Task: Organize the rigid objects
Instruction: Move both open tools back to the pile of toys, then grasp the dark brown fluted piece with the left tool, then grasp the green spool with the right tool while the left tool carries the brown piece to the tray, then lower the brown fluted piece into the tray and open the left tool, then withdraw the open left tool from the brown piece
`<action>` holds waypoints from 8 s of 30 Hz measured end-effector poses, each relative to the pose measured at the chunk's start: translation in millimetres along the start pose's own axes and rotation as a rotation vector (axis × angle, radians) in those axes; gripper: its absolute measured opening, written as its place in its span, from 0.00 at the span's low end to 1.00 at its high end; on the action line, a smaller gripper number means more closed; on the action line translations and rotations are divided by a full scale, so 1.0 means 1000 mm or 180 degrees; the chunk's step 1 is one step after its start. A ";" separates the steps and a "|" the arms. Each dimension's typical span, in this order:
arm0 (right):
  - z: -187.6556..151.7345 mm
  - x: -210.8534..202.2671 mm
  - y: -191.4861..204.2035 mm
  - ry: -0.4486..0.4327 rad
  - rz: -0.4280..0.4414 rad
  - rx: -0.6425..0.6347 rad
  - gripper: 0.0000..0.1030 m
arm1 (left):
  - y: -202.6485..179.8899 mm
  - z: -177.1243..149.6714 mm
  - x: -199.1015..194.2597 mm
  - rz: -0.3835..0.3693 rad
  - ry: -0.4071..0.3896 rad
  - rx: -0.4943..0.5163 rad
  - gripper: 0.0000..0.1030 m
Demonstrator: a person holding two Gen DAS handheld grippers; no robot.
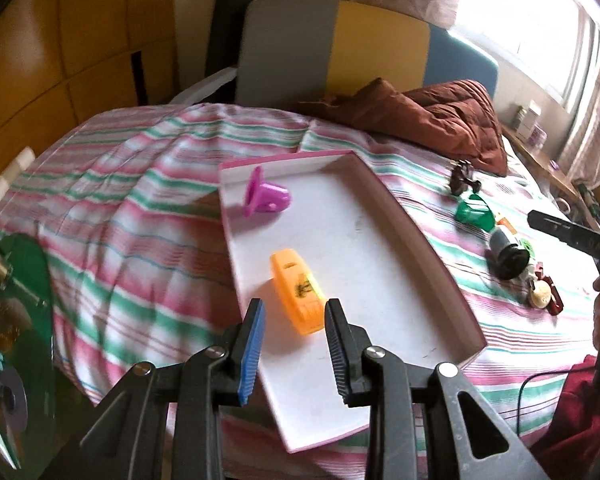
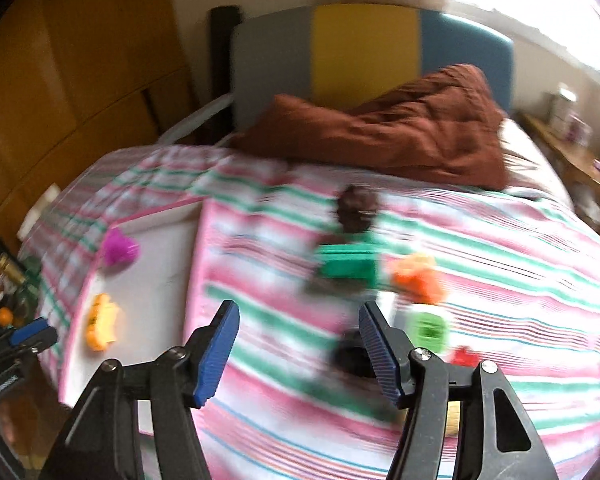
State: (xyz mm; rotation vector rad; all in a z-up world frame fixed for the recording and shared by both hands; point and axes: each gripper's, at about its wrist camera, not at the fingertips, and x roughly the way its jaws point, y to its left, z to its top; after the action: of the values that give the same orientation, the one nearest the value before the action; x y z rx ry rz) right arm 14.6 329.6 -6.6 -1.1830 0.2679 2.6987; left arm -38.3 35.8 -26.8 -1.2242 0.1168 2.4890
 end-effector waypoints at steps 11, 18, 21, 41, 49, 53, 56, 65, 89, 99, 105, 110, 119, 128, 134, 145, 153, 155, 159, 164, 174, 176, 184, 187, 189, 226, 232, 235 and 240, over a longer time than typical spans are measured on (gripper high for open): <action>-0.027 -0.017 -0.118 -0.0216 -0.0595 0.0784 0.71 | -0.063 0.020 0.003 -0.0218 0.0010 0.0381 0.29; -0.031 -0.028 -0.153 -0.0311 -0.0629 0.1324 0.75 | -0.109 0.041 0.023 -0.0447 0.0156 0.0555 0.33; -0.031 -0.032 -0.155 -0.0347 -0.0596 0.1374 0.79 | -0.128 0.052 0.031 -0.0484 0.0173 0.0636 0.39; -0.030 -0.029 -0.150 -0.0297 -0.0278 0.1444 0.83 | -0.215 0.161 0.150 -0.0979 0.0472 0.0625 0.81; -0.032 -0.025 -0.156 -0.0247 -0.0077 0.1598 0.83 | -0.234 0.184 0.210 -0.1018 0.0748 0.0490 0.83; -0.033 -0.023 -0.157 -0.0212 0.0010 0.1660 0.84 | -0.243 0.187 0.230 -0.1004 0.0837 0.0485 0.83; -0.033 -0.022 -0.156 -0.0214 0.0011 0.1645 0.84 | -0.246 0.185 0.242 -0.1053 0.0946 0.0471 0.79; -0.034 -0.020 -0.156 -0.0194 -0.0056 0.1630 0.84 | -0.224 0.170 0.218 -0.1186 0.0814 0.0399 0.55; -0.006 0.011 -0.068 0.0055 -0.0030 0.0427 0.84 | -0.115 0.064 0.034 -0.1074 0.0034 0.0541 0.55; 0.054 0.108 -0.022 0.0684 -0.0192 -0.0124 0.84 | -0.062 0.041 0.014 -0.1018 0.0035 0.0216 0.55; 0.054 0.158 -0.022 0.1115 -0.0170 -0.0014 0.58 | -0.033 0.035 0.011 -0.0925 0.0047 0.0002 0.55; 0.044 0.145 0.002 0.0972 -0.0027 -0.0248 0.57 | -0.022 0.030 0.010 -0.0885 0.0031 -0.0057 0.55; -0.020 0.098 0.041 0.1002 0.0291 -0.0770 0.57 | -0.018 0.018 0.005 -0.0887 0.0064 -0.0065 0.55; -0.072 0.058 0.026 0.0869 0.0319 -0.0795 0.54 | -0.001 0.006 -0.005 -0.0707 0.0051 -0.0151 0.55; -0.073 0.055 0.021 0.0788 0.0312 -0.0740 0.53 | 0.002 0.006 -0.013 -0.0555 0.0000 -0.0161 0.55; -0.068 0.059 0.026 0.0788 0.0289 -0.0722 0.54 | -0.017 0.006 -0.018 -0.0392 -0.0049 0.0087 0.55; -0.066 0.059 0.024 0.0794 0.0379 -0.0592 0.63 | -0.023 0.000 -0.014 -0.0342 -0.0001 0.0195 0.55; -0.066 0.059 0.024 0.0771 0.0373 -0.0592 0.64 | -0.023 0.000 -0.014 -0.0345 0.0009 0.0200 0.55; -0.065 0.057 0.023 0.0718 0.0329 -0.0594 0.53 | -0.023 -0.003 -0.011 -0.0338 0.0051 0.0207 0.55; -0.066 0.056 0.027 0.0675 0.0277 -0.0711 0.53 | -0.021 -0.006 -0.006 -0.0331 0.0099 0.0188 0.55; -0.067 0.057 0.027 0.0738 0.0242 -0.0685 0.53 | 0.003 0.007 0.005 -0.0388 0.0176 -0.0118 0.55; -0.067 0.057 0.028 0.0736 0.0221 -0.0708 0.53 | 0.009 0.016 0.011 -0.0446 0.0202 -0.0221 0.55; -0.068 0.058 0.029 0.0760 0.0216 -0.0739 0.53 | 0.009 0.057 0.051 -0.0635 0.0347 -0.0403 0.55; -0.068 0.058 0.030 0.0758 0.0211 -0.0750 0.53 | 0.005 0.076 0.071 -0.0627 0.0385 -0.0386 0.55; -0.069 0.058 0.030 0.0756 0.0209 -0.0759 0.53 | 0.003 0.090 0.091 -0.0603 0.0439 -0.0393 0.55; -0.070 0.064 0.032 0.0750 0.0137 -0.0868 0.54 | -0.011 0.067 0.036 0.0153 -0.0141 0.0068 0.68; -0.070 0.067 0.030 0.0761 0.0161 -0.0820 0.54 | -0.025 0.037 0.010 0.0261 -0.0230 0.0140 0.68; -0.071 0.067 0.031 0.0745 0.0138 -0.0832 0.54 | -0.030 0.023 -0.001 0.0367 -0.0319 0.0255 0.68; -0.073 0.066 0.032 0.0745 0.0148 -0.0836 0.54 | -0.026 0.012 -0.006 0.0427 -0.0282 0.0234 0.68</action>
State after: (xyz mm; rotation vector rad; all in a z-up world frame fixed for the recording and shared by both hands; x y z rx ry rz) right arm 14.2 287.4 -101.2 -1.5878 -0.0315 2.6958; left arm -34.5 60.8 -12.1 -1.1083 0.2733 2.6237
